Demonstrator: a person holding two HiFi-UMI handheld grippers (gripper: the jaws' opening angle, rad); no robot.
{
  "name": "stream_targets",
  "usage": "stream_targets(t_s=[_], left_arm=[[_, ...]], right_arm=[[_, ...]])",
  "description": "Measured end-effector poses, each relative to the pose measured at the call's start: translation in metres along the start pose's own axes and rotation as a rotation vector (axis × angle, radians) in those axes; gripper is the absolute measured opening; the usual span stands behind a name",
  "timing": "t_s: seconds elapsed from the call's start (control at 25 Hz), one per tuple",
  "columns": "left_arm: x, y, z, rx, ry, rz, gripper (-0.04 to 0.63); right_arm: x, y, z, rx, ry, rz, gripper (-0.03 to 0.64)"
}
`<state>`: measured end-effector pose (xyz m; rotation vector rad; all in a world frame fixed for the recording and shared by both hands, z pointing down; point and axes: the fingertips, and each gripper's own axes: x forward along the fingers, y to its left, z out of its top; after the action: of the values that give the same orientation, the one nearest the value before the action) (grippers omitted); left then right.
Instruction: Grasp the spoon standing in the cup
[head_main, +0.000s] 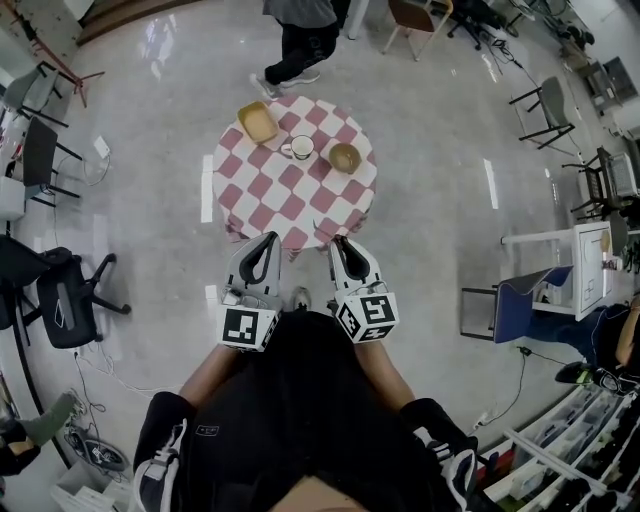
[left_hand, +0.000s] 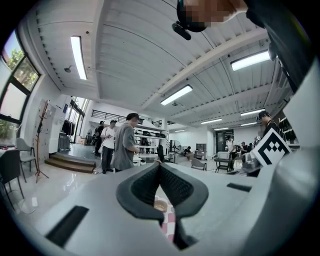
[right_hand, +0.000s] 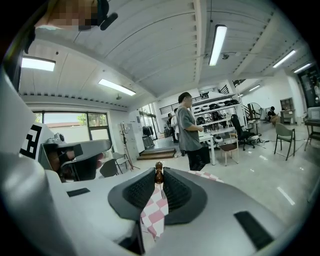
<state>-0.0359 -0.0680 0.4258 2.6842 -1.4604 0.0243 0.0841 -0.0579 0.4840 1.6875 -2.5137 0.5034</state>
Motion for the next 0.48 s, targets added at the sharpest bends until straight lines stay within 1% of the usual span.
stream_targets(t_s=[0.16,0.48], left_arm=[[-0.001,0.008,0.001,-0.007,-0.005,0.001,0.009],[-0.006,0.017,-0.002,-0.016,0.0,-0.015,0.009]], right_arm=[[0.006,0.005,0.004,-0.023,-0.001,-0.002,0.066],[0.012,0.012,0.007,-0.014,-0.002,-0.008,0.066]])
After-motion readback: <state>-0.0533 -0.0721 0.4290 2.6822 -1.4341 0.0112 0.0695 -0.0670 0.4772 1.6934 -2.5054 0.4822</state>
